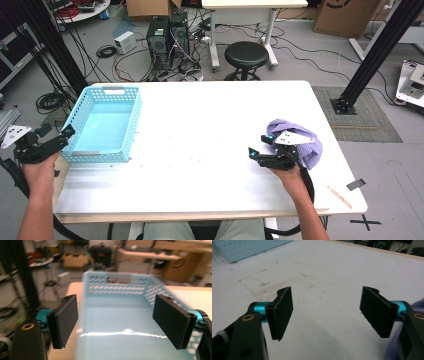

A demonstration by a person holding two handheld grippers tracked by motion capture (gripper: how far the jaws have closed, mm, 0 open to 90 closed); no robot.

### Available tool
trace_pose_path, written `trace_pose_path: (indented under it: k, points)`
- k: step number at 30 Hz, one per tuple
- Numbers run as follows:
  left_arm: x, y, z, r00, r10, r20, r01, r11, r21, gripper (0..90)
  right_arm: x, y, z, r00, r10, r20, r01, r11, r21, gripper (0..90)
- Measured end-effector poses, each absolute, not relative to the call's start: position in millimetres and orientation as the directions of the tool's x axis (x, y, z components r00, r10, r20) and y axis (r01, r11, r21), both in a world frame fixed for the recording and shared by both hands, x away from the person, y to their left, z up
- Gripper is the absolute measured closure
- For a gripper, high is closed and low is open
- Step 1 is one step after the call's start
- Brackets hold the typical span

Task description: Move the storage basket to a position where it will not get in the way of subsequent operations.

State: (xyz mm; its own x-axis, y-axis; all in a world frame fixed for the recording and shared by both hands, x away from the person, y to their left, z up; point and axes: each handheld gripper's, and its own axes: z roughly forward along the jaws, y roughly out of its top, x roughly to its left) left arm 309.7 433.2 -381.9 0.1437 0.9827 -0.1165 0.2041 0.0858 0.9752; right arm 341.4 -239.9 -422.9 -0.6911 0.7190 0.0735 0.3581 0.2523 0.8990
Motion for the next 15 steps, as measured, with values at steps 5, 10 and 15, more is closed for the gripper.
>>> trace_pose_path:
  k: [5, 10, 15]
  points:
    - [300.4, 403.9, -376.8, 0.229, 0.967, -0.115, 0.141, 0.084, 0.986, 20.7, 341.4, -256.5, -422.9, -0.638, 0.767, 0.075, 0.388, 0.236, 0.891, 20.8]
    - [300.4, 368.4, -374.4, 0.327, 0.936, -0.128, 0.147, 0.084, 0.986, 20.6, 340.3, -268.5, -423.2, -0.625, 0.776, 0.083, 0.404, 0.231, 0.885, 20.8]
    - [308.2, 339.4, -378.2, 0.387, 0.917, -0.100, 0.163, 0.039, 0.986, 20.6, 342.3, -272.9, -421.6, -0.614, 0.784, 0.085, 0.404, 0.221, 0.888, 20.8]
